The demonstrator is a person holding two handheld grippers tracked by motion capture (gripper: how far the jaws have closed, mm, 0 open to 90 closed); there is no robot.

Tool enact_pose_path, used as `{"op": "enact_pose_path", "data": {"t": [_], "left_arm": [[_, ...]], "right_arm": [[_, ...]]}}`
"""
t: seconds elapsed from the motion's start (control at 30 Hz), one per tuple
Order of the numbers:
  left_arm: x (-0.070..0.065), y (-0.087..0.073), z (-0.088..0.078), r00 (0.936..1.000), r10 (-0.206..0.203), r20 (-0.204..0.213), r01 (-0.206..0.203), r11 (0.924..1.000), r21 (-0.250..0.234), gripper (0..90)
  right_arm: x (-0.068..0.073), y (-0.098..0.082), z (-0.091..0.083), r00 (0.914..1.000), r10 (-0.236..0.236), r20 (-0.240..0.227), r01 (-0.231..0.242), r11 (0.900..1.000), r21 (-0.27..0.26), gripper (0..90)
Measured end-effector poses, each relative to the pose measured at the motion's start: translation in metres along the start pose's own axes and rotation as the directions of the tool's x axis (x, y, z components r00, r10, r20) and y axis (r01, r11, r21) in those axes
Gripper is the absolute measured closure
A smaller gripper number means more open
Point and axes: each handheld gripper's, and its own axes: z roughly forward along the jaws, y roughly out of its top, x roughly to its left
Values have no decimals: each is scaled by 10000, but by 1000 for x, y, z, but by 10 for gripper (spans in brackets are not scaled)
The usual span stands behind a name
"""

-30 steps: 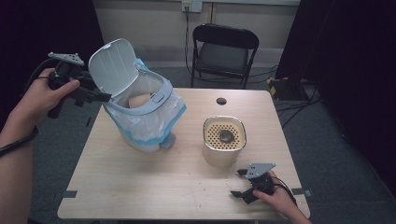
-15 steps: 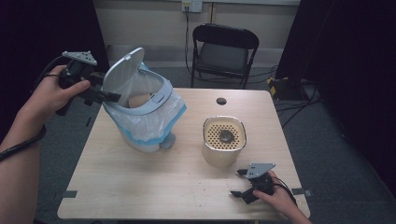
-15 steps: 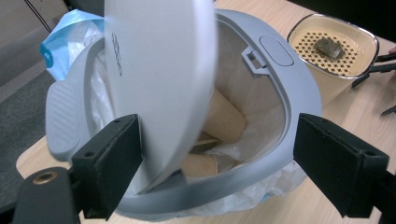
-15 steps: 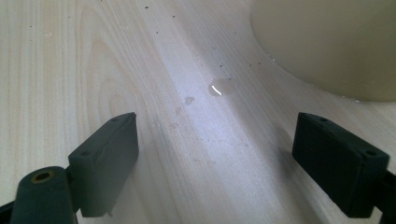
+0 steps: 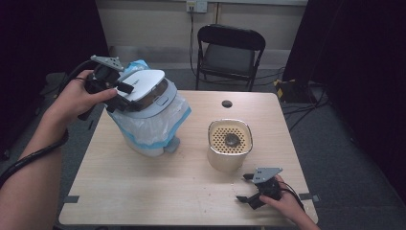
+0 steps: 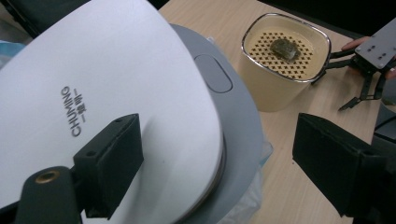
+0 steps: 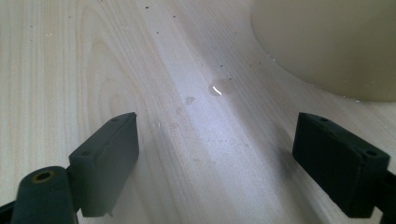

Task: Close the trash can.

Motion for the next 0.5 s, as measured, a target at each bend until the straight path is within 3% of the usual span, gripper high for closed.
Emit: {"op": "enact_pose_path", "data": {"t": [0.07, 0.1, 0.23, 0.33, 0.4, 0.5], "left_arm": [[0, 1, 3, 10000, -50, 40, 50, 9999, 140, 159], [0, 3, 9, 10000, -56, 37, 55, 9989, 461, 163], [1, 5, 16, 9999, -160, 13, 159, 9979, 635, 179], [2, 6, 22, 9991, -433, 47, 431, 9979, 474, 293], [5, 10, 26, 9972, -722, -199, 727, 9970, 254, 362], [6, 14, 29, 9958, -771, -489, 784, 9966, 252, 438]], "right_arm": [[0, 0, 0, 10000, -6, 5, 6, 10000, -1, 141], [0, 0, 0, 10000, 6, 4, -6, 10000, -1, 141], [0, 0, 0, 10000, -8, 7, 8, 10000, -3, 141], [0, 0, 0, 10000, 5, 9, -5, 10000, 1, 141], [0, 0, 0, 10000, 9, 5, -9, 10000, 3, 141], [0, 0, 0, 10000, 1, 10, -1, 10000, 0, 141]]}}
